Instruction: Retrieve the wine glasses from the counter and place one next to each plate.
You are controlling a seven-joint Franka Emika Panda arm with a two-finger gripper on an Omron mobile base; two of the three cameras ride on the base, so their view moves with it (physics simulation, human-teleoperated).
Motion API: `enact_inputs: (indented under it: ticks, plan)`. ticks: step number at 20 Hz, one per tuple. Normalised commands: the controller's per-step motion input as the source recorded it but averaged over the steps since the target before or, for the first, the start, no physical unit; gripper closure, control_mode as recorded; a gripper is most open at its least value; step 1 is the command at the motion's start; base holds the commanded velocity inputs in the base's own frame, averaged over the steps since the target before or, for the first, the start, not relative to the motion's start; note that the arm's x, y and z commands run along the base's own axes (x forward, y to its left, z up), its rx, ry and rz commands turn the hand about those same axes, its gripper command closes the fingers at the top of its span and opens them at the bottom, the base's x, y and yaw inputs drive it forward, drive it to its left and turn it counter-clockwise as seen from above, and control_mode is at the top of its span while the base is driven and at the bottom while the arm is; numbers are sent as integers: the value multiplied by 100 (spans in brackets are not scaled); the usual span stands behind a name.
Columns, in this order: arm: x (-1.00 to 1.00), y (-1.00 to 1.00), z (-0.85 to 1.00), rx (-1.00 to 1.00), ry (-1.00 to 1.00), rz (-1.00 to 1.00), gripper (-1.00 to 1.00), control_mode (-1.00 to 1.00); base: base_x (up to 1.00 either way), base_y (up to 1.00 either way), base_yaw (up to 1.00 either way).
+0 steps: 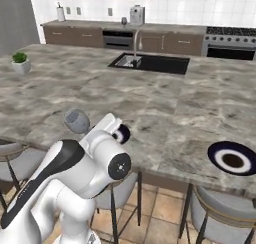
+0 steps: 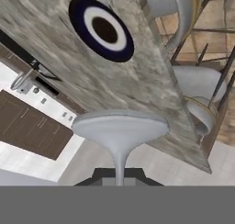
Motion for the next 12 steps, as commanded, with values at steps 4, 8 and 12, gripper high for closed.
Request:
enact_inputs:
  ticks: [4, 8, 12]
  plan:
    - [0, 0, 0, 0, 0, 0, 100, 100, 64, -40, -5]
    - [0, 0, 0, 0, 0, 0, 100, 100, 44, -4, -15]
    - [0, 0, 0, 0, 0, 0, 100, 100, 45, 0, -31]
